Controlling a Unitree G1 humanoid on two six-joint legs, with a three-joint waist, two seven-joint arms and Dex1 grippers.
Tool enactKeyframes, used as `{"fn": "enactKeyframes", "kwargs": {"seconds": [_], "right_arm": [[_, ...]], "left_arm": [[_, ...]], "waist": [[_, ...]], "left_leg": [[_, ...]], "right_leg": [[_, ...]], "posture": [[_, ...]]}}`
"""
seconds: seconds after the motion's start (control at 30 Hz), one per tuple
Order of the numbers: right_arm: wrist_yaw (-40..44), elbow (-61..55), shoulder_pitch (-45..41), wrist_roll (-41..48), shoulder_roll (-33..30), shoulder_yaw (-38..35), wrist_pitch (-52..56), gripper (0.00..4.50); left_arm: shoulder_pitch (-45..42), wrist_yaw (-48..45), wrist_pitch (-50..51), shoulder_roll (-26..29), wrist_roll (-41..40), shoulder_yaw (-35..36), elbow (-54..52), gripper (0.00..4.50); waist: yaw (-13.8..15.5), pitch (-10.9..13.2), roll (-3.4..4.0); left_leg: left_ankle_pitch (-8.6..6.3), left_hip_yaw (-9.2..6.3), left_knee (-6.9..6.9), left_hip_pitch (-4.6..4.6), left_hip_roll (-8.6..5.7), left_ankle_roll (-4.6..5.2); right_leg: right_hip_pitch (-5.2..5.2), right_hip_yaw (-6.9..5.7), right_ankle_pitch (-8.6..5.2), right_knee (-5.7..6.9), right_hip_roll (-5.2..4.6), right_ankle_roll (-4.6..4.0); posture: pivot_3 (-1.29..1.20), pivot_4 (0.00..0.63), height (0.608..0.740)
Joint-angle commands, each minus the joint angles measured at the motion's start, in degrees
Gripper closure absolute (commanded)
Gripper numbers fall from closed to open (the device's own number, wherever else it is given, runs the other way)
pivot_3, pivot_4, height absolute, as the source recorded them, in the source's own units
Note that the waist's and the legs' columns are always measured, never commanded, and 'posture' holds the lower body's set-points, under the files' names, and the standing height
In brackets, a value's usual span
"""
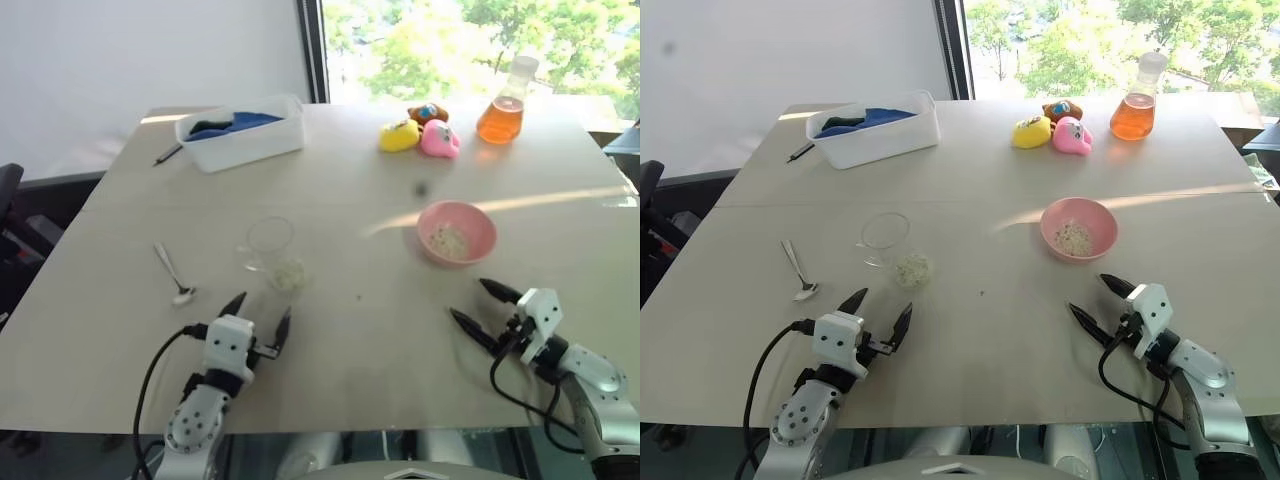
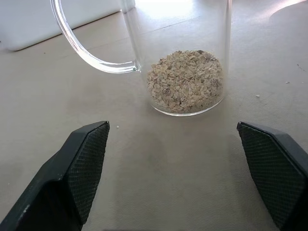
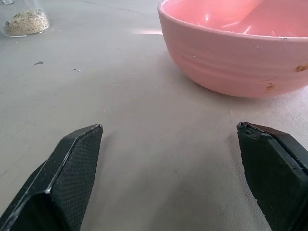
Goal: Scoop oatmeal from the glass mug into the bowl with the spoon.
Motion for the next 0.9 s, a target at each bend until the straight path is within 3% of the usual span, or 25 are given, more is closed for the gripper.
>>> {"fn": "enactKeyframes", "kwargs": {"seconds": [0.03,0.67,0.9], "right_arm": [[0.8,2.7,0.4,-0.8,-0.4,1.3,1.2,0.00],[1.5,3.9,-1.6,-0.5,0.1,1.6,1.1,0.00],[3.1,2.9,-1.7,-0.2,-1.0,1.8,1.2,0.00]], "left_arm": [[2.0,0.2,1.6,-0.7,0.3,-0.6,2.8,0.02],[2.6,-1.1,-0.4,-0.8,-1.4,-0.3,2.5,0.02],[3.1,-0.2,1.2,-0.2,-5.0,4.6,-0.6,0.02]], "waist": [[0.0,0.0,0.00],[-0.3,0.0,-0.12],[-0.4,0.1,-0.28]], "left_leg": [[0.00,0.00,0.00,0.00,0.00,0.00],[0.00,0.12,0.00,0.02,0.00,0.00],[0.00,0.11,0.00,0.00,0.04,0.00]], "right_leg": [[0.00,0.00,0.00,0.00,0.00,0.00],[0.00,0.08,0.01,0.00,0.00,0.01],[-0.03,0.08,0.00,0.00,0.03,0.00]], "posture": [[0.00,0.150,0.740],[0.00,0.150,0.740],[0.00,0.150,0.740]]}}
